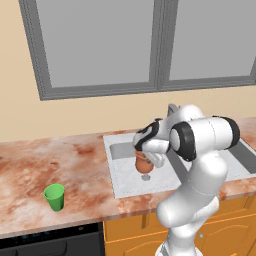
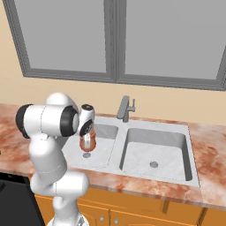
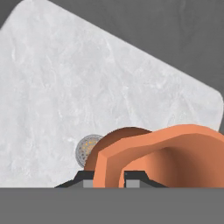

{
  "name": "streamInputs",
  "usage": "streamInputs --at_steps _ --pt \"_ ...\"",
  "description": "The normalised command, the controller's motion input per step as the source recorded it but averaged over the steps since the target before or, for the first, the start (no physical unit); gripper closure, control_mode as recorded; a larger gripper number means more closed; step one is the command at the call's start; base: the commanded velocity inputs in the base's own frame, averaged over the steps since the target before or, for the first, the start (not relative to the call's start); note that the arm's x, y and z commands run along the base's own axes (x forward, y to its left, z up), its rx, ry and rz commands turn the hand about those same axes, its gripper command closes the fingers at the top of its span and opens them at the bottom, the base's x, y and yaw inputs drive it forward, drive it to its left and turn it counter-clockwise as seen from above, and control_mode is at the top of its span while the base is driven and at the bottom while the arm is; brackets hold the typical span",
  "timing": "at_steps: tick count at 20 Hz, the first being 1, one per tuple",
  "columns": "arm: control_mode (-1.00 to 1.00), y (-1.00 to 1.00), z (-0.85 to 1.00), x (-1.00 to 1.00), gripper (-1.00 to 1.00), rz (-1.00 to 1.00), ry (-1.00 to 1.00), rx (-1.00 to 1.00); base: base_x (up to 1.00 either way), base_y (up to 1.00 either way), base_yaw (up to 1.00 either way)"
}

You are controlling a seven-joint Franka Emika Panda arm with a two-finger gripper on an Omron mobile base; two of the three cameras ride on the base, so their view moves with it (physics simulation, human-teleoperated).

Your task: Place the jug in the left basin and the cup in the right basin of the sink.

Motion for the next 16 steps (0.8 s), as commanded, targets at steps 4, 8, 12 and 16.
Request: streamInputs --at_steps 4,8,12,16 --pt "-1.00 0.02 -0.29 0.18 1.00 0.01 0.00 0.00 0.00 0.00 0.00" --pt "-1.00 0.01 -0.26 0.13 1.00 0.01 0.00 0.00 0.00 0.00 0.00" --pt "-1.00 0.00 -0.25 0.08 1.00 0.02 0.00 0.00 0.00 0.00 0.00" --pt "-1.00 0.00 -0.17 0.04 1.00 0.02 0.00 0.00 0.00 0.00 0.00"
